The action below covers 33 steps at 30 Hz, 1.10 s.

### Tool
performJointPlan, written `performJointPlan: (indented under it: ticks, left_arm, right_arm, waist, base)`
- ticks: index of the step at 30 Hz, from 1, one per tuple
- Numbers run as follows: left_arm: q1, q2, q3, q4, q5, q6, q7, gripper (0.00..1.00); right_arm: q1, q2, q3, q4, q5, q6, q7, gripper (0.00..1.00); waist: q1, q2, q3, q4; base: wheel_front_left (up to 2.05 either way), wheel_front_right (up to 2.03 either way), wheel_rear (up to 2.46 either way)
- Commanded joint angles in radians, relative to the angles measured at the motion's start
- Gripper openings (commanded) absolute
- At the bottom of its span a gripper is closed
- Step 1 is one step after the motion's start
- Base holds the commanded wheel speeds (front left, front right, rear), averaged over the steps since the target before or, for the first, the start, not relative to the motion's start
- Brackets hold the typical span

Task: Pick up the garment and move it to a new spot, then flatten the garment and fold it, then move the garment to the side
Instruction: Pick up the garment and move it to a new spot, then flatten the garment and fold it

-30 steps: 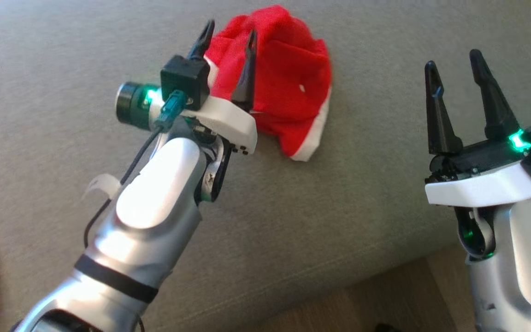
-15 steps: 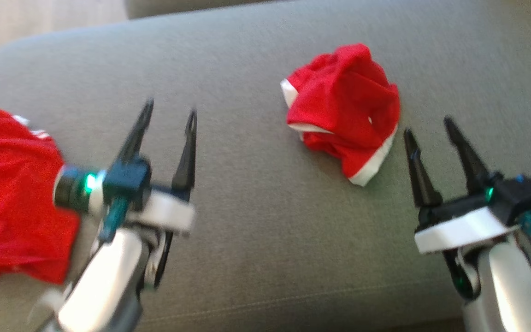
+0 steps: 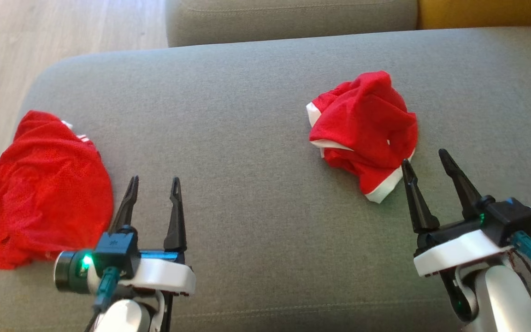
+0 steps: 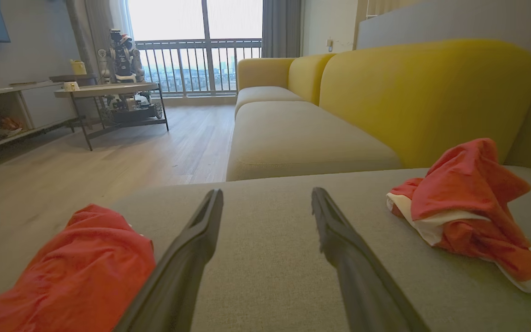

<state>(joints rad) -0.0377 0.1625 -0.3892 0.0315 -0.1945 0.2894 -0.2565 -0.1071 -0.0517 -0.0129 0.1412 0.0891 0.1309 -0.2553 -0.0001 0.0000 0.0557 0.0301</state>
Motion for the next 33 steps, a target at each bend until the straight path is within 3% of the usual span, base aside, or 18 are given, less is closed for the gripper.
performJointPlan:
  ticks: [1, 12, 26, 27, 28, 33]
  left_arm:
    - [-0.041, 0.004, 0.046, -0.035, 0.023, -0.013, -0.005, 1.0]
    - [-0.047, -0.058, 0.07, 0.002, 0.078, -0.079, -0.005, 1.0]
    - [-0.067, -0.103, 0.087, 0.033, 0.091, -0.108, -0.005, 1.0]
    - [-0.067, -0.104, 0.088, 0.034, 0.092, -0.109, -0.005, 1.0]
    - [-0.068, -0.105, 0.088, 0.035, 0.093, -0.11, -0.005, 1.0]
    - [-0.06, -0.109, 0.094, 0.044, 0.092, -0.116, -0.005, 1.0]
  right_arm:
    - [-0.022, 0.001, 0.026, -0.027, -0.004, 0.0, -0.006, 1.0]
    - [-0.134, -0.022, 0.044, 0.093, -0.109, 0.0, 0.027, 1.0]
    - [-0.291, -0.089, -0.01, 0.351, -0.171, 0.0, 0.067, 1.0]
    - [-0.297, -0.09, -0.011, 0.36, -0.17, 0.0, 0.064, 0.65]
    - [-0.303, -0.09, -0.01, 0.363, -0.165, 0.0, 0.055, 0.0]
    - [-0.32, -0.078, -0.002, 0.329, -0.148, 0.0, 0.017, 0.0]
  waist:
    - [0.0001, 0.0, 0.001, 0.009]
    - [0.0001, 0.0, 0.056, 0.098]
    - [0.0001, 0.0, 0.119, 0.2]
    - [0.0001, 0.0, 0.119, 0.202]
    - [0.0001, 0.0, 0.12, 0.205]
    - [0.0001, 0.0, 0.099, 0.204]
  base:
    - [0.0, 0.0, 0.0]
    - [0.0, 0.0, 0.0]
    - [0.0, 0.0, 0.0]
    - [0.0, 0.0, 0.0]
    - [0.0, 0.0, 0.0]
    - [0.0, 0.0, 0.0]
